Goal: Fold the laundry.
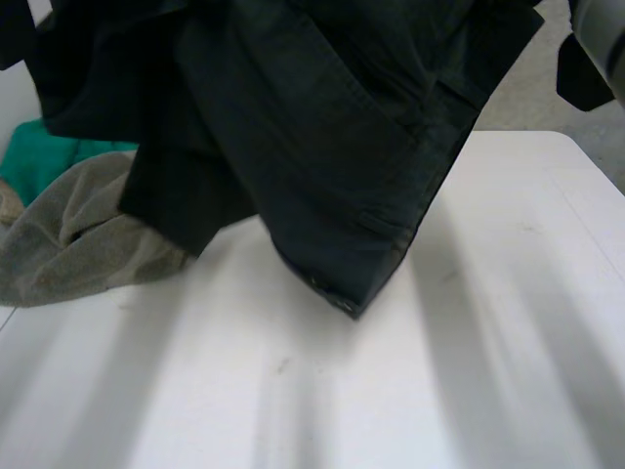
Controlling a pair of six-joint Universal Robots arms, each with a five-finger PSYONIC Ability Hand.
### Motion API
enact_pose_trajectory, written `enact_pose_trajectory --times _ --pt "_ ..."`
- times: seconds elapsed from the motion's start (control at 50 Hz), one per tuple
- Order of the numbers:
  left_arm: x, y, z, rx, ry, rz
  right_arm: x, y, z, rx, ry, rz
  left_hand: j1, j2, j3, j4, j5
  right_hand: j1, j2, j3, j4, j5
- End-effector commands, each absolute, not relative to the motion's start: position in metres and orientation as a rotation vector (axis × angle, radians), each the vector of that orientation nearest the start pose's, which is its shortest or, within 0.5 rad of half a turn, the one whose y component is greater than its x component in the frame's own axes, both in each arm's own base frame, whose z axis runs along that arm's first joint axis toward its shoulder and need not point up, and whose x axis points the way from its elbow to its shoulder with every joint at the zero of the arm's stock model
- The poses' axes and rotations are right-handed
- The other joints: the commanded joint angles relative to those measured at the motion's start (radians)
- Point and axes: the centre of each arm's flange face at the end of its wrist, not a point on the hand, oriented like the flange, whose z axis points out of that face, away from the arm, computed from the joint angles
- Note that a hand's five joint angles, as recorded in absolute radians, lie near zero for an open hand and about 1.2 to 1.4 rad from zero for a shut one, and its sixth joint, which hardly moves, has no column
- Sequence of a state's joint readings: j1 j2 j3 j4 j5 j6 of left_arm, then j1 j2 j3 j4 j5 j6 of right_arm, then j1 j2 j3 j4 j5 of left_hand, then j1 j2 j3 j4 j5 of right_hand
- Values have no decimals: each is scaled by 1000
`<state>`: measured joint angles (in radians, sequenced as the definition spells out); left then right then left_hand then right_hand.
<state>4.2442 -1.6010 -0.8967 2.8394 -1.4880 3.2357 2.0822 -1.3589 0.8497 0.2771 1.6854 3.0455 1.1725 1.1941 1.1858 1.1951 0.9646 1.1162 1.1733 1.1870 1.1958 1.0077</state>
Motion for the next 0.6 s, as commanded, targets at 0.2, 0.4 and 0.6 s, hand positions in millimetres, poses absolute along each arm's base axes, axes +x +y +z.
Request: enact_pose_trajectory --times 0.2,0.4,0.6 --pt "-309 -348 314 697 2399 -2370 335 -346 285 -503 2064 -2103 224 202 210 201 257 280 223 209 200 214" --pt "-315 -392 292 616 2344 -2426 329 -395 251 -483 2155 -2517 -998 -1020 -1011 -1021 -965 -942 -999 -1013 -1021 -1008" --pt "-295 -330 323 655 2398 -2321 323 -315 277 -1019 2128 -2078 -998 -1020 -1011 -1021 -965 -942 -999 -1013 -1021 -1008"
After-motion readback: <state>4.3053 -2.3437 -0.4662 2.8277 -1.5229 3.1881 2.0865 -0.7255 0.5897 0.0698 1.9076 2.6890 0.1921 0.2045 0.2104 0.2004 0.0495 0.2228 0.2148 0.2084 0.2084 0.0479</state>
